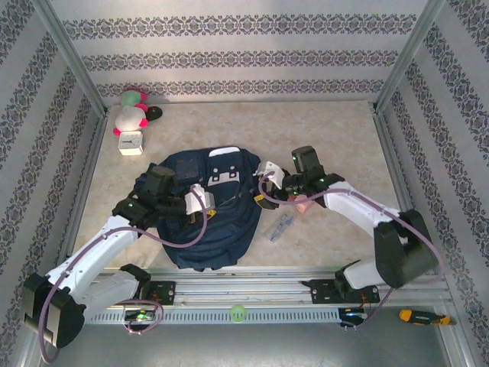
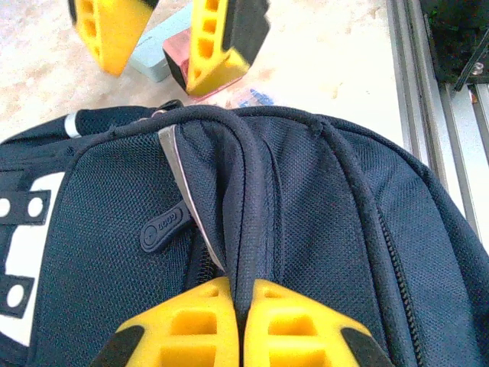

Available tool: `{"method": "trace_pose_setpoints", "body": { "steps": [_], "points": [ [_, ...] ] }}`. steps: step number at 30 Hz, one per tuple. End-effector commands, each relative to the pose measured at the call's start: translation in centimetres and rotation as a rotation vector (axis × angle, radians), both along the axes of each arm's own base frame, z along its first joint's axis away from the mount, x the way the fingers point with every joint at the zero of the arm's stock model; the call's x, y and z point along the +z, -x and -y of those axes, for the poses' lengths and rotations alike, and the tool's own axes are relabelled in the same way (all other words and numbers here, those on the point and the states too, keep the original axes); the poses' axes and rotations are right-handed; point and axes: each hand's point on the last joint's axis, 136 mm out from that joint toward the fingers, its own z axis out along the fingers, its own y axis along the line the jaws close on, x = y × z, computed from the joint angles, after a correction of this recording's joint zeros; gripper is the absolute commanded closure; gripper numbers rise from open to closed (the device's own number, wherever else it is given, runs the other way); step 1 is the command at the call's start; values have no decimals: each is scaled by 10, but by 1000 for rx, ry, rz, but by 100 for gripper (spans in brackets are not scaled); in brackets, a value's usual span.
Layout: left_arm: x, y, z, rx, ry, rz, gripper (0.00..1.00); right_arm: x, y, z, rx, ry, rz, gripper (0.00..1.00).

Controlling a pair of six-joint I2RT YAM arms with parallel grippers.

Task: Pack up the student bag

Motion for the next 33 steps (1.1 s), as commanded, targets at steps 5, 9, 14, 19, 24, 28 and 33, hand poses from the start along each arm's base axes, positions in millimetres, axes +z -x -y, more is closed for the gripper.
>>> {"method": "trace_pose_setpoints", "body": {
  "steps": [5,9,14,19,24,28,33],
  "points": [
    [31,6,8,-104,71,121,100,-18,4,-16,224,76,0,33],
    [31,3,7,-90,65,131,100,-23,15,-17,311,126,-87,41],
    [29,-3,6,-62,57,149,100,-27,32,-15,350,180,-171,63],
    [28,-6,6,-49,55,147,100,-15,34,-18,332,145,-189,83],
    [24,-13,2,-8,33,153,100,2,30,-20,304,77,-207,100],
    [20,-30,-5,86,-3,173,100,16,31,-23,276,40,-231,100],
    [18,-50,-7,187,-50,165,100,34,43,-27,253,9,-257,100]
  ]
}}
